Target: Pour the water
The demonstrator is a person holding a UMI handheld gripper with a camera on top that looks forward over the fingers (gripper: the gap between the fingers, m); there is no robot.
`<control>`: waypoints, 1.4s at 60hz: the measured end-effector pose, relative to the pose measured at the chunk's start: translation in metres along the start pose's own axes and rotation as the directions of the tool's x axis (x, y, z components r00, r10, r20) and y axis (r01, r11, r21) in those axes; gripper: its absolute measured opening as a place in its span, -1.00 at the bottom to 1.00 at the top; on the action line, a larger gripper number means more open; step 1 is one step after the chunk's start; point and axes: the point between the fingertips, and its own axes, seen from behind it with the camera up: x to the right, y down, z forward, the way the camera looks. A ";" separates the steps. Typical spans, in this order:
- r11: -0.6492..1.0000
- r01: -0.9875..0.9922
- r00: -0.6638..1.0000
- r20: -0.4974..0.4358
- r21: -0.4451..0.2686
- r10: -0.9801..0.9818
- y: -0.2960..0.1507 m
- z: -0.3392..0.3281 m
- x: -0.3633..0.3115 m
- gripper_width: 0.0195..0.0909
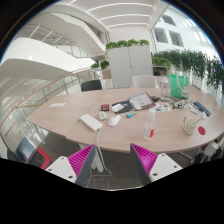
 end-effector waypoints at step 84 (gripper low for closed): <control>0.965 0.061 0.985 -0.173 0.255 -0.016 -0.031 0.284 0.208 -0.66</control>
